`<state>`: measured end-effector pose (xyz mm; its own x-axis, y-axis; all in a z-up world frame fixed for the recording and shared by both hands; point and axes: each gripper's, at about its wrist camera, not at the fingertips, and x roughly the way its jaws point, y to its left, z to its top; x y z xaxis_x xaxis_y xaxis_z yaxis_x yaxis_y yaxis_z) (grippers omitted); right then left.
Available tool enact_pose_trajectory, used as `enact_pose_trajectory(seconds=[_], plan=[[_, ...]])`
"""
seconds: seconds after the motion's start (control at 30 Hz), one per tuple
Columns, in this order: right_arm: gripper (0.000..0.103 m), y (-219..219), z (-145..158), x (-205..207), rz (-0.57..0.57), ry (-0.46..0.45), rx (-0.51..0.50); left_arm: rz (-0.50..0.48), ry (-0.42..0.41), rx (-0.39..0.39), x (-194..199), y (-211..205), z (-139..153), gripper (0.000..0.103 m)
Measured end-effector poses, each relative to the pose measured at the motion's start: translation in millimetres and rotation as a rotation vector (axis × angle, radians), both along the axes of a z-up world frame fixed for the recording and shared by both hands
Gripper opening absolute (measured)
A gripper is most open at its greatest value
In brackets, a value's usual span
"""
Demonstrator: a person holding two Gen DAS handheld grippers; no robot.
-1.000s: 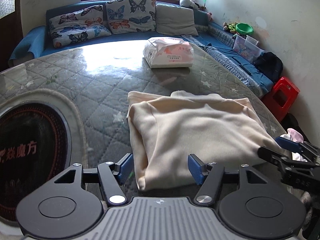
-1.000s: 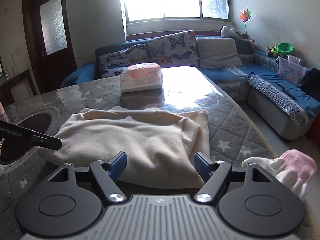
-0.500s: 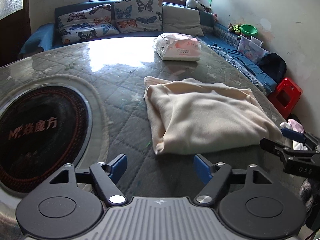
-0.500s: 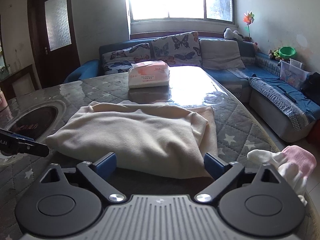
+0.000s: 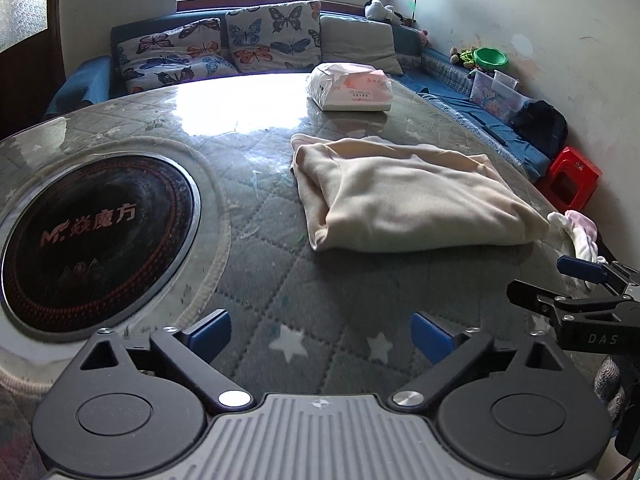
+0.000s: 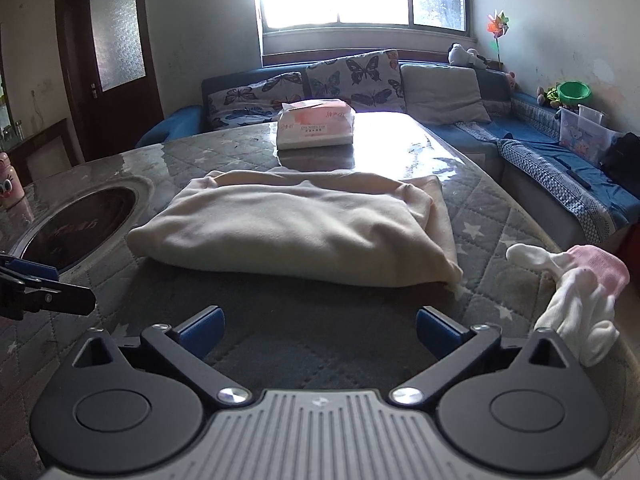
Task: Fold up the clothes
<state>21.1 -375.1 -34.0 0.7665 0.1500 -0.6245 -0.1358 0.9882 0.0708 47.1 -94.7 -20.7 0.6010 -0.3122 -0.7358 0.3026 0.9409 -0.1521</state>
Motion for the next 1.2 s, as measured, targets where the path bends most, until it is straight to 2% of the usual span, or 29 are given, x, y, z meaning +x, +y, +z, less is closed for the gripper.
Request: enact_pose_trajectory(seconds=[0.47, 1.2], plan=[[0.103, 11.3, 0.2, -32.3, -0.009, -0.005, -0.017, 0.0, -0.011, -0.008, -30.6, 5.3, -2.5, 0.103], [0.103, 27.6, 5.7, -58.1, 0.015, -0.031, -0.028, -0.001, -0.042, -0.002, -60.7, 9.7, -3.4, 0.103]])
